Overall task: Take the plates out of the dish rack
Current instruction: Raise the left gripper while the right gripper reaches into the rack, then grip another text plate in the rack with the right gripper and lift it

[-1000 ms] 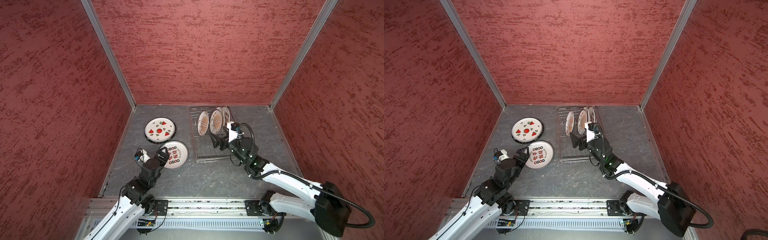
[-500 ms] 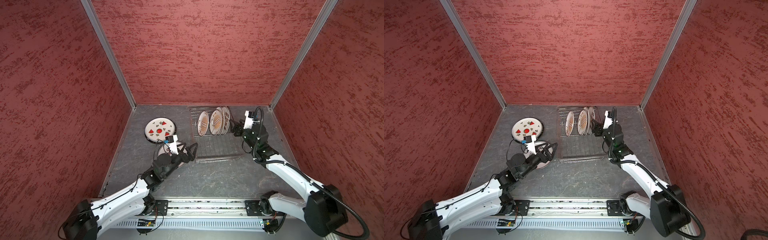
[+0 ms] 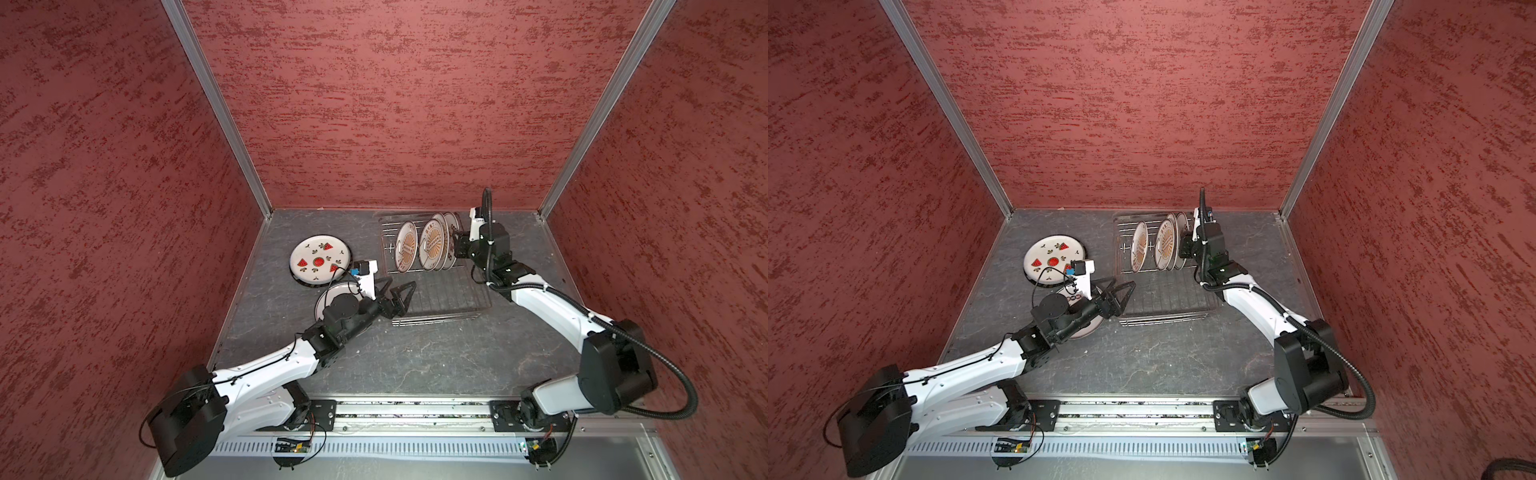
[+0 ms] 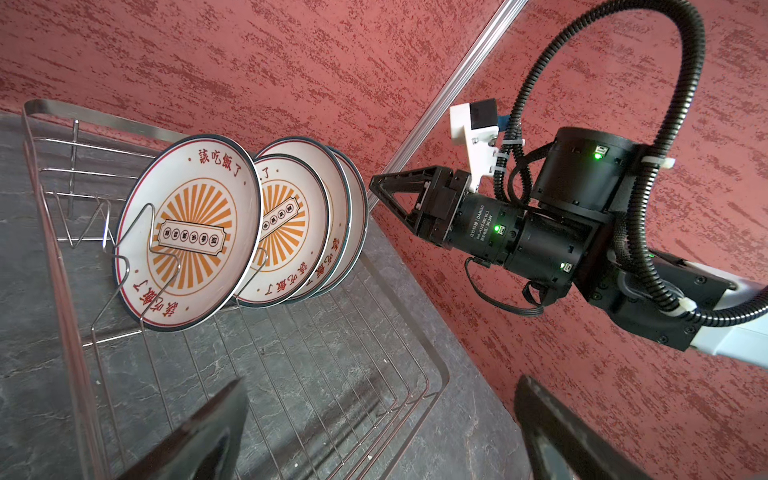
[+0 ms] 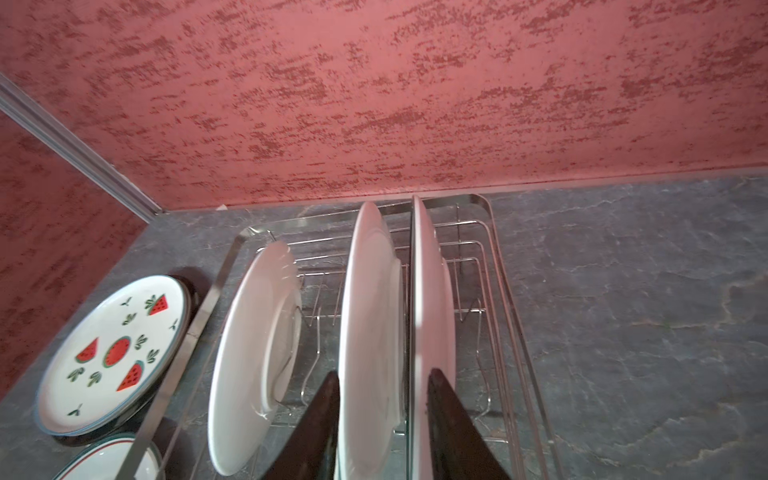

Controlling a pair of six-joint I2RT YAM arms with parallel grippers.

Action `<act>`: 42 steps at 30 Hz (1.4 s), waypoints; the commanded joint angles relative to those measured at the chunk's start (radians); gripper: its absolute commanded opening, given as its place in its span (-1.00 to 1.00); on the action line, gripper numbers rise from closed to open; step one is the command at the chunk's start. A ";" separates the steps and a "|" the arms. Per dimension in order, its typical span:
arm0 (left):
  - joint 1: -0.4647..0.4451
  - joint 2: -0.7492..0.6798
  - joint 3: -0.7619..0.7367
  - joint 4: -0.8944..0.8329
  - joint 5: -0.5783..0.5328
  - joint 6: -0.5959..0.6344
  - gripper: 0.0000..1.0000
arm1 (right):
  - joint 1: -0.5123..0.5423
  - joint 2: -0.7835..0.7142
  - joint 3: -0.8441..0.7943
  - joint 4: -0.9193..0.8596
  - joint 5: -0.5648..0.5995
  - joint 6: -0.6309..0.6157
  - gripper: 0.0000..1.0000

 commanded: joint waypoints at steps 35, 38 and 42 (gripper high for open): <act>0.002 0.205 0.018 0.202 -0.010 -0.053 0.99 | 0.100 0.194 0.148 -0.036 0.457 -0.089 -0.84; 0.007 0.209 0.013 0.211 -0.013 -0.053 0.99 | 0.120 0.203 0.162 -0.041 0.515 -0.095 -0.89; 0.008 0.219 0.015 0.210 -0.008 -0.057 0.99 | 0.142 0.204 0.188 -0.059 0.572 -0.098 -0.93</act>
